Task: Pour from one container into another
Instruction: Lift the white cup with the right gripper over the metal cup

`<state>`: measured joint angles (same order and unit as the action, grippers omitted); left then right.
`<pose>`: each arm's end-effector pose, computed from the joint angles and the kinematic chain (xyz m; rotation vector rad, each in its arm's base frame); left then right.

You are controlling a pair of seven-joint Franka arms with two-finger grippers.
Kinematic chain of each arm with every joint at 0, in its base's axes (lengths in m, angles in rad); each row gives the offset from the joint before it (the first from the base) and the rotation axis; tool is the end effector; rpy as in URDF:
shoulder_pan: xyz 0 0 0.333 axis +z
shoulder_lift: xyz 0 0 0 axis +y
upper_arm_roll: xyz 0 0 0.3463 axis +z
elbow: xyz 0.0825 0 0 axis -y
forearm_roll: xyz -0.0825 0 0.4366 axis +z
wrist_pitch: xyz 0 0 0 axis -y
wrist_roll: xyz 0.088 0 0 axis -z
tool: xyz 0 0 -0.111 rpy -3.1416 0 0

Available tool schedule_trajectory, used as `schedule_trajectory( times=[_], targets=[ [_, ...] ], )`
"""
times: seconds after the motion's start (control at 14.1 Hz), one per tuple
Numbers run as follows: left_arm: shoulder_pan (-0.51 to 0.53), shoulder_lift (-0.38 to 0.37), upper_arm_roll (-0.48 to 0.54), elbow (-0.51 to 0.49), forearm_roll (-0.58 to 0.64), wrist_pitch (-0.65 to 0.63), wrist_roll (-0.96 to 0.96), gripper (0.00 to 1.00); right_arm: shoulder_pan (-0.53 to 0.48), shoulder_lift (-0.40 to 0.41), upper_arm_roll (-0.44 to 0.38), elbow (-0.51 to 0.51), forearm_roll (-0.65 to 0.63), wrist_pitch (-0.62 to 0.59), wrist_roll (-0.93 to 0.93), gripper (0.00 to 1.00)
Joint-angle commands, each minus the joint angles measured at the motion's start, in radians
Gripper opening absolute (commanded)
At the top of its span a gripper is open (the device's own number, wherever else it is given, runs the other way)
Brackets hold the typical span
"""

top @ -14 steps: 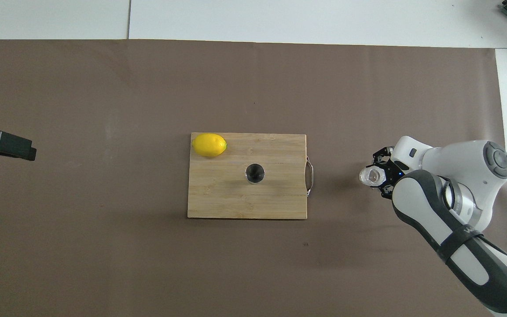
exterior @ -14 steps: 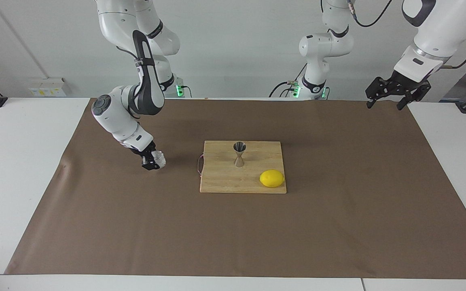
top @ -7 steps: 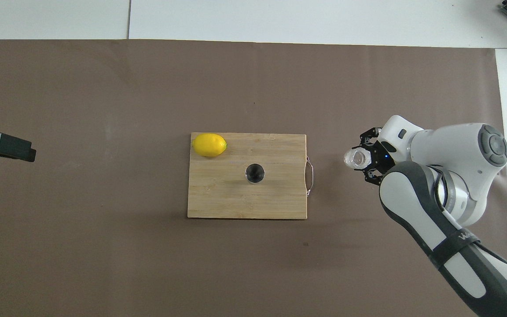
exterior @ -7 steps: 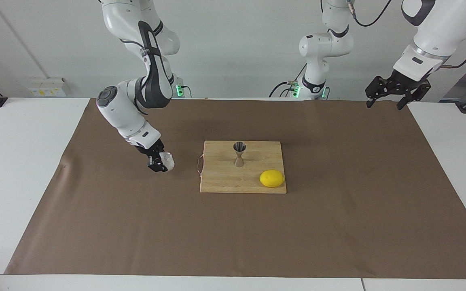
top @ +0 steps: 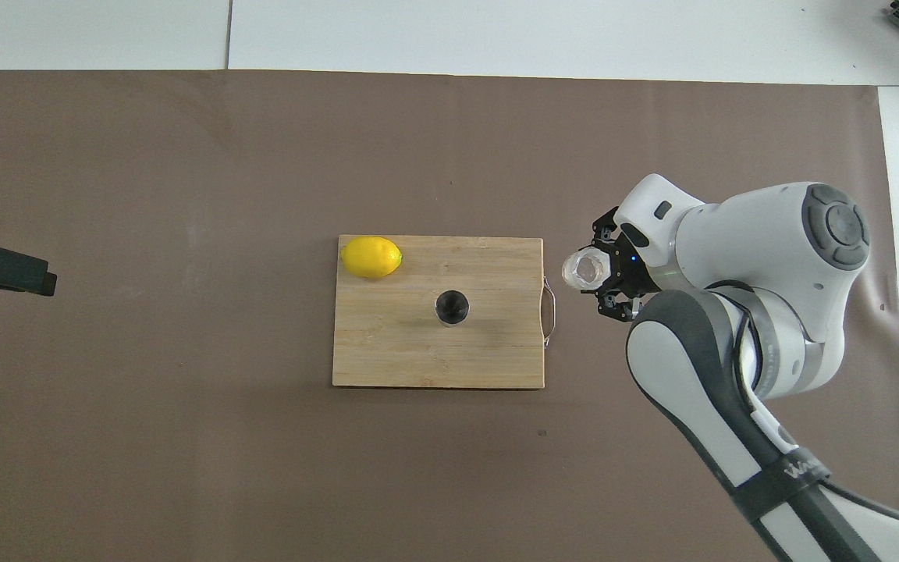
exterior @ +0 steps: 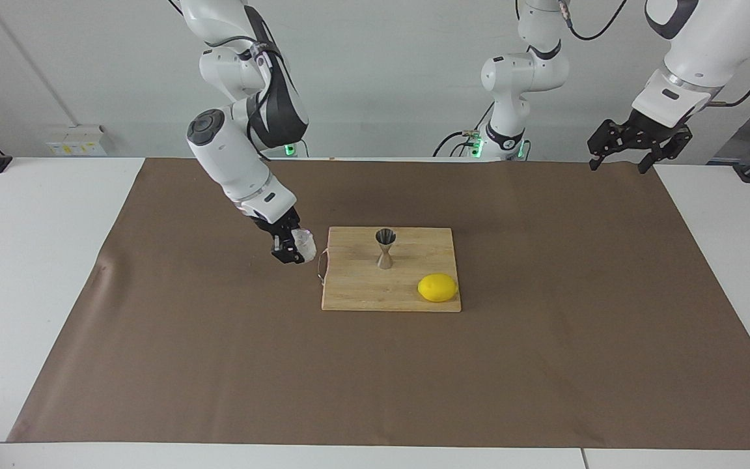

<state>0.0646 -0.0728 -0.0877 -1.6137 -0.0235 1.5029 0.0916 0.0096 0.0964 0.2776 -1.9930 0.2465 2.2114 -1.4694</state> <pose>0.5746 -0.0180 0.6655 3.1174 -0.1802 -0.0588 0.6089 0.1857 0.4290 -2.0685 -2.1688 -0.3498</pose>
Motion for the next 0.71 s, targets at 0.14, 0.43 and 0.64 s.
schedule_trajectory(
  times=[0.14,0.43,0.64],
  targets=[
    [0.021,-0.031,-0.007,-0.041,-0.001,0.033,0.014,1.0,0.101,0.011,0.005,0.098,-0.144,-0.084,0.234,0.17],
    [0.009,-0.027,-0.014,-0.035,-0.001,0.033,-0.003,1.0,0.161,0.08,0.003,0.215,-0.316,-0.166,0.395,0.17],
    [0.015,-0.031,-0.014,-0.031,-0.001,0.028,-0.003,1.0,0.197,0.149,0.005,0.342,-0.389,-0.281,0.483,0.16]
  ],
)
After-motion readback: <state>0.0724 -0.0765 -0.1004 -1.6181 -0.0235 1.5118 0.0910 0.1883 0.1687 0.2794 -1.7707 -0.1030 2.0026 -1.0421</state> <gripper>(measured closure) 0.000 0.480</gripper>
